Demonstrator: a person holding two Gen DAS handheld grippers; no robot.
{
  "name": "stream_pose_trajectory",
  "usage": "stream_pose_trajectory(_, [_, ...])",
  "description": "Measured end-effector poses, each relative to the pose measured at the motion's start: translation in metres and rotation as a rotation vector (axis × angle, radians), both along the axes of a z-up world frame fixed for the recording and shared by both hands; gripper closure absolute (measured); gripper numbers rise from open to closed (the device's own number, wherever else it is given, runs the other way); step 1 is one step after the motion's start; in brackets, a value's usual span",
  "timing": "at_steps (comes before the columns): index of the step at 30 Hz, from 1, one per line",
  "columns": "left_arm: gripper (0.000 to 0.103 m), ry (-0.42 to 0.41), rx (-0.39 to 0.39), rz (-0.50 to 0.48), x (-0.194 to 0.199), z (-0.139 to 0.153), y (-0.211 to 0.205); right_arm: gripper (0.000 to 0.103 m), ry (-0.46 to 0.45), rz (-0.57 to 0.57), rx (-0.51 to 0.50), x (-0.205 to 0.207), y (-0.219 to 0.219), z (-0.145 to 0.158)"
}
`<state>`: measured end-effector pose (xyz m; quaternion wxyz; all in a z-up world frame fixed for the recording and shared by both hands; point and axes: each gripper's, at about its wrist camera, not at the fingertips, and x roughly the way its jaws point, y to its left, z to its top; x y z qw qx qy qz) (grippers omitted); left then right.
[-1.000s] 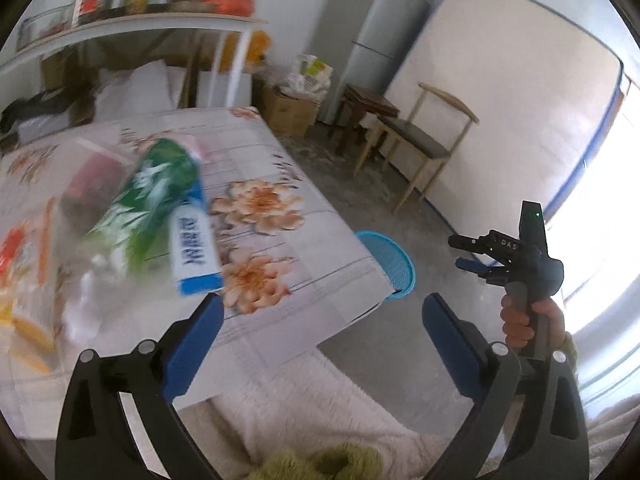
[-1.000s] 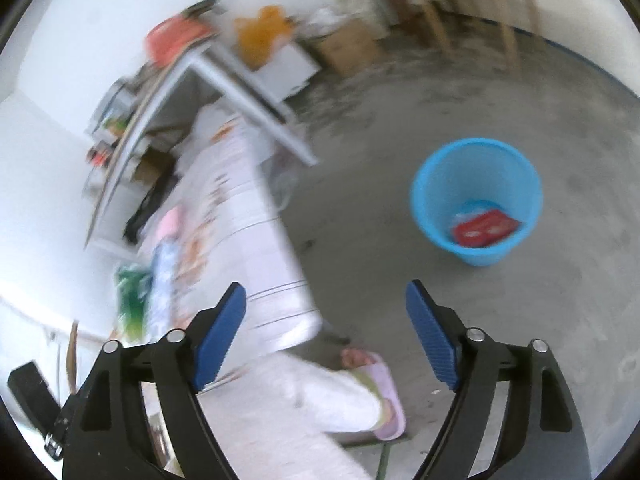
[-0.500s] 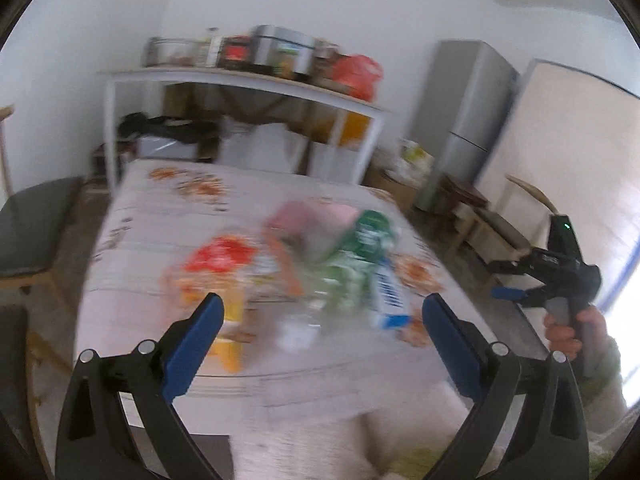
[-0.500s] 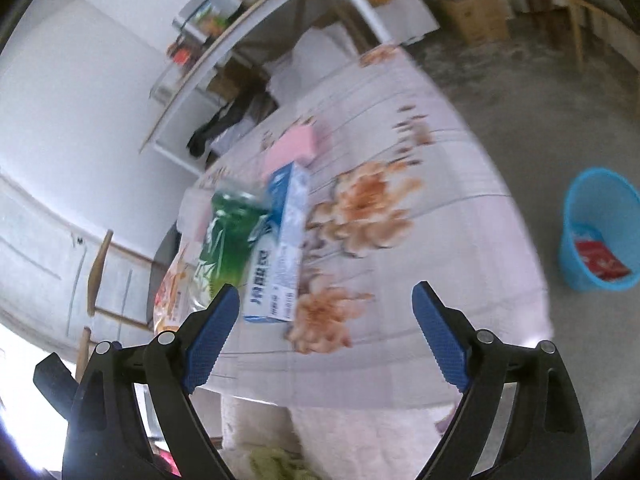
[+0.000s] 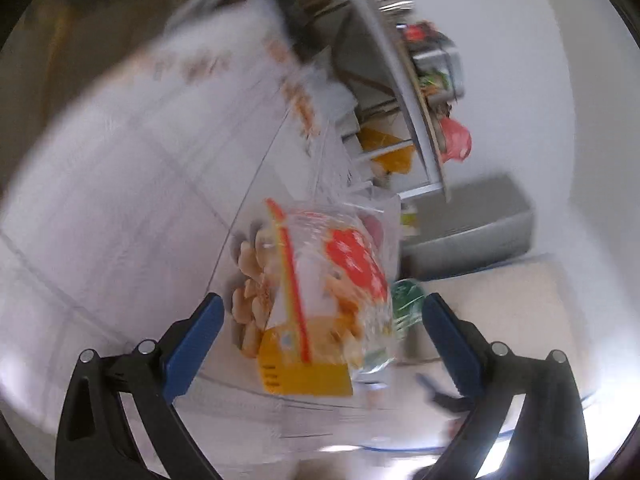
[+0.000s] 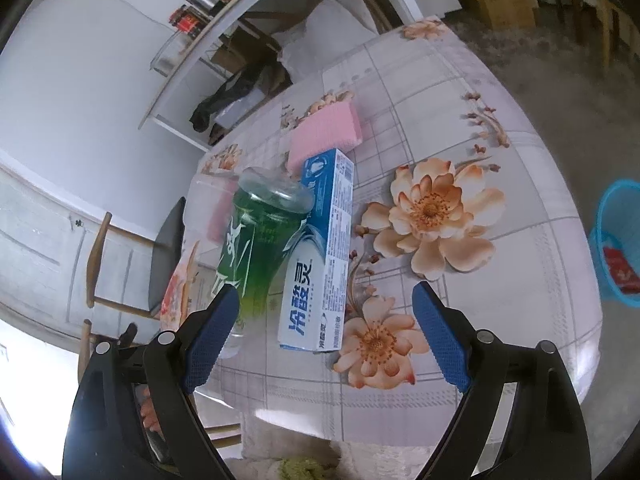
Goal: Collect trash
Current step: 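Grasp the clear bag with red print with the left gripper and lift it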
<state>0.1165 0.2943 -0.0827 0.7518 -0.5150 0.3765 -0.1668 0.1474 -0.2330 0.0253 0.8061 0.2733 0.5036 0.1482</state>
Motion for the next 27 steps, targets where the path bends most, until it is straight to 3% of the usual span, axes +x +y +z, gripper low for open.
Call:
stream_pose_trajectory(5, [0.011,-0.005,-0.107,-0.042,0.024,-0.006,0.001,0.019,0.023,-0.023,0.021,0.006,-0.003,-0.006])
stream_pose_trajectory(10, [0.021,0.004,-0.111,-0.087,0.037,-0.007,-0.009,0.019,0.038,-0.037,0.035,0.010,-0.005,-0.008])
stream_pose_trajectory(18, [0.061,0.035,-0.088,-0.104,0.043,-0.015,-0.010,0.019,0.048,-0.043,0.038,0.011,-0.008,-0.009])
stream_pose_trajectory(24, [0.088,-0.029,-0.087,-0.100,0.039,-0.004,-0.010,0.019,0.062,-0.051,0.043,0.011,-0.011,-0.012])
stream_pose_trajectory(27, [0.096,-0.063,-0.108,-0.084,0.037,0.002,-0.008,0.019,0.044,-0.053,0.046,0.010,-0.011,-0.006])
